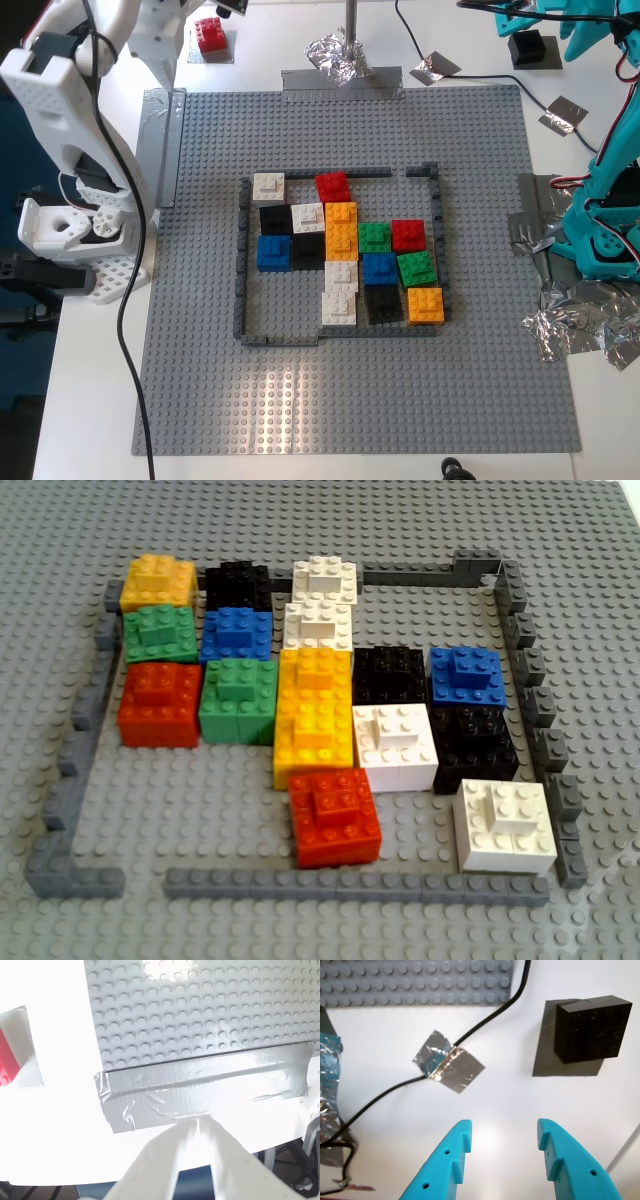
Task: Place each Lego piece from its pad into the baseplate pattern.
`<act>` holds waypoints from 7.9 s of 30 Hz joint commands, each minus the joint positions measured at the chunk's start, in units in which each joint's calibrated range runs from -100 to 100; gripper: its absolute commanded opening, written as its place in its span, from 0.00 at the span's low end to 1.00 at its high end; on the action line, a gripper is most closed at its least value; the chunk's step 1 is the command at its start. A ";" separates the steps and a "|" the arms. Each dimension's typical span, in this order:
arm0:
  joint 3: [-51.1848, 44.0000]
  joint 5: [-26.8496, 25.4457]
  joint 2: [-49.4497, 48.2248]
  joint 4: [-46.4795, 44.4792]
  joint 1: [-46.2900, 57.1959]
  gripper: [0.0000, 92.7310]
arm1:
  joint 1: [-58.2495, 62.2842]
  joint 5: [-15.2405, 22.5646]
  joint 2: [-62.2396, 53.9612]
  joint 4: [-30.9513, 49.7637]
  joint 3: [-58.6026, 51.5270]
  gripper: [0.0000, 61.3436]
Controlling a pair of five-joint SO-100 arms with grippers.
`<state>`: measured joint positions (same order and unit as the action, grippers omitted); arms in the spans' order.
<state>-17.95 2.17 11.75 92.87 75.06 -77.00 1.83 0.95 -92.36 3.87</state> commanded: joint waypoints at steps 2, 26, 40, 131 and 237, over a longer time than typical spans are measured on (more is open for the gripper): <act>-0.51 -0.24 -2.48 0.30 -0.31 0.16 | 2.24 1.86 0.68 -1.87 12.97 0.00; -6.02 0.05 4.30 -1.58 0.71 0.16 | 1.74 12.60 27.98 -5.28 59.74 0.33; -31.03 -1.02 22.33 -1.82 -0.82 0.17 | -2.33 11.13 37.93 5.38 60.65 0.43; -20.92 -5.51 0.61 3.47 -14.60 0.01 | 45.19 -9.33 -29.28 1.39 -8.07 0.00; 6.98 -6.88 -2.05 -3.37 -61.54 0.01 | -0.73 -3.71 -24.30 6.52 -8.52 0.00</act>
<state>-8.78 -4.31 9.47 89.30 13.21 -73.64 -1.83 -31.35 -85.44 -13.93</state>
